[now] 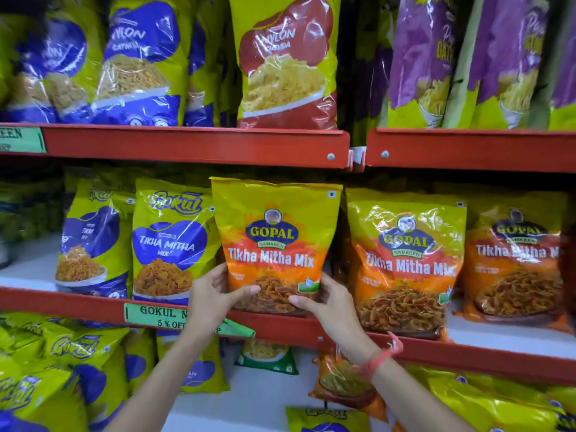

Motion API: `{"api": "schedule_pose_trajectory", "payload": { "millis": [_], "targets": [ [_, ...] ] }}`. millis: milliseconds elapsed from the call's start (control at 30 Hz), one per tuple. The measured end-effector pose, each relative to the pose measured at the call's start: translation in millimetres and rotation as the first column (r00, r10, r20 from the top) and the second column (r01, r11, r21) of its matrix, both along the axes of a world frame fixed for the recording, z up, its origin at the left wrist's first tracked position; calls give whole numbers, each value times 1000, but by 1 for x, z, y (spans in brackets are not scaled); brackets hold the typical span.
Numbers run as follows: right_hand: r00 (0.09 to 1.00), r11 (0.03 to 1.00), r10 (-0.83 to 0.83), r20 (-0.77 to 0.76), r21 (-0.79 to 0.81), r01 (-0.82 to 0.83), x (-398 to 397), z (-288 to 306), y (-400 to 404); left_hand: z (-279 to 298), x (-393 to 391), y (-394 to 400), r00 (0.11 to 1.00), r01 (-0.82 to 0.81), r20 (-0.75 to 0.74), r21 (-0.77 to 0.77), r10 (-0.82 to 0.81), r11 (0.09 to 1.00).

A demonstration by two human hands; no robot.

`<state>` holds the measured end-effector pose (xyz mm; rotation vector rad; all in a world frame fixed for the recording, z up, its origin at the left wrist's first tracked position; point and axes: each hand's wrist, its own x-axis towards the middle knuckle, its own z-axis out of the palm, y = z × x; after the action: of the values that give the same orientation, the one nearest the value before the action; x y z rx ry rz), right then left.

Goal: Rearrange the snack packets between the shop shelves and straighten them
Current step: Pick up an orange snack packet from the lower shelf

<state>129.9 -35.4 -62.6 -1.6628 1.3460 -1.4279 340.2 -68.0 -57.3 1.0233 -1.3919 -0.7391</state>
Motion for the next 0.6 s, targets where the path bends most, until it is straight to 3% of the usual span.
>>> {"api": "schedule_pose_trajectory", "payload": {
  "millis": [233,600],
  "targets": [
    [997,997,39,66,-72,-35,-10,14,38,19,0,39,999,45,9,-100,-45,994],
    [993,1000,13,117,-13,-12,-74,12,113,18,-51,100,977,206,-45,-43,-208,978]
  ]
}}
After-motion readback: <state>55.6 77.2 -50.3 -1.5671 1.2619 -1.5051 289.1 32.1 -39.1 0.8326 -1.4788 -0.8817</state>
